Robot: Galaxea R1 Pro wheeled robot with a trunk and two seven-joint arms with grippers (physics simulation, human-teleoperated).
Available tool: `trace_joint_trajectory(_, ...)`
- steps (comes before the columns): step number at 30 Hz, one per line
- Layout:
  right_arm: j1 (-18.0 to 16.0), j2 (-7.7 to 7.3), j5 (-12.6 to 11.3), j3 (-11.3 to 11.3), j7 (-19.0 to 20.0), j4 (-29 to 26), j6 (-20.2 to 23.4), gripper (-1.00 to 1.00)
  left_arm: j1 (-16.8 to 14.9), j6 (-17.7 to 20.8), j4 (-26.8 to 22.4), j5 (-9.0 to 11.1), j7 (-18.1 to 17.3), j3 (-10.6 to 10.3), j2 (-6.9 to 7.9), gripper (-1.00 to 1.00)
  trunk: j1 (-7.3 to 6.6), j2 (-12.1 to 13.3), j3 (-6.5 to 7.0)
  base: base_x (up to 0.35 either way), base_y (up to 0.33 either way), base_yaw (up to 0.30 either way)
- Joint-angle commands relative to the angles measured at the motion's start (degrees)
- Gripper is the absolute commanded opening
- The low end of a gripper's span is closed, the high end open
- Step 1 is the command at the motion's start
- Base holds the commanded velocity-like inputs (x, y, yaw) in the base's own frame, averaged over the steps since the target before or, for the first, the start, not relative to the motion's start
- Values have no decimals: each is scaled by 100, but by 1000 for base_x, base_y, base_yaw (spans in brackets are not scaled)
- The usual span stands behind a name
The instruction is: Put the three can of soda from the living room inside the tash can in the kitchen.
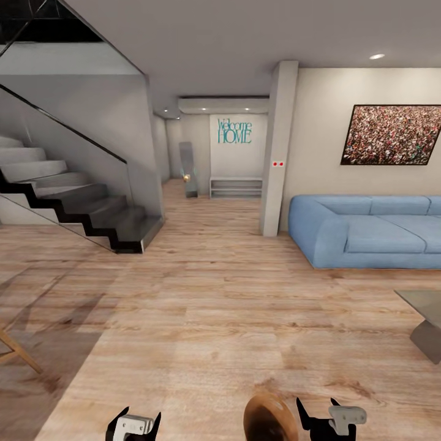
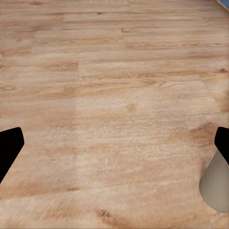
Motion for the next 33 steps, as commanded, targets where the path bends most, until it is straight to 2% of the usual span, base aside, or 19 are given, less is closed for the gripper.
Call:
trace_joint_trajectory(1,0,-2,0,1,-1,0,7,100,0,5,0,0,3,1,-1,100,0,0,0,3,1,0)
trace_joint_trajectory(5,-7,-6,9,-2,-10,-12,48,100,1,19,-1,5,15,8,-6,100,0,0,0,2,1,0)
trace_joint_trajectory(9,-39,-6,15,28,-18,-159,545,100,-8,58,-5,7,34,3,-16,100,88,-160,-72,0,0,0)
trace_joint_trajectory(13,-157,0,21,130,-42,-353,1474,100,-22,74,-3,2,37,2,-21,100,176,-321,-144,0,0,0)
trace_joint_trajectory(16,-528,13,23,215,-112,-528,2500,100,-28,79,-2,-5,38,1,-22,100,242,-441,-197,0,0,0)
trace_joint_trajectory(17,-910,19,22,265,-206,-589,3285,100,-30,81,-2,-6,39,1,-23,100,264,-481,-215,0,0,0)
trace_joint_trajectory(18,-1140,19,17,287,-273,-591,3703,100,-31,84,-2,-6,39,0,-23,100,285,-521,-233,0,0,0)
trace_joint_trajectory(19,-2269,24,-1,338,-638,-171,5422,100,-36,89,1,-14,39,-2,-29,100,307,-562,-251,0,0,0)
trace_joint_trajectory(20,-2269,24,-1,338,-638,-171,5422,100,-36,89,1,-14,39,-2,-29,100,329,-602,-269,0,0,0)
trace_joint_trajectory(21,-2592,28,-7,347,-707,47,5817,100,-37,90,3,-14,39,-2,-28,100,351,-642,-287,0,0,0)
trace_joint_trajectory(22,-3251,34,-11,360,-811,571,6392,100,-36,91,1,-15,39,-3,-26,100,373,-682,-305,0,0,0)
trace_joint_trajectory(23,-4545,10,-14,370,-932,1939,6948,100,-35,92,0,-18,39,-3,-25,100,395,-722,-323,0,0,0)
trace_joint_trajectory(25,-5157,-1,-11,371,-968,2678,7086,100,-35,93,-1,-17,39,-3,-24,100,439,-802,-359,0,0,0)
trace_joint_trajectory(27,-6143,-11,4,373,-1016,3887,7134,100,-35,93,1,-21,39,-9,-24,100,483,-882,-395,0,0,0)
trace_joint_trajectory(28,-6305,-10,7,375,-1027,4092,7134,100,-35,93,0,-22,39,-9,-24,100,505,-922,-413,0,0,0)
trace_joint_trajectory(29,-6305,-10,7,375,-1027,4092,7134,100,-35,93,0,-22,39,-9,-24,100,527,-963,-431,0,0,0)
trace_joint_trajectory(33,-6690,-13,13,377,-1085,4585,7134,100,-34,92,5,-24,39,-14,-21,100,615,-1123,-503,0,0,0)
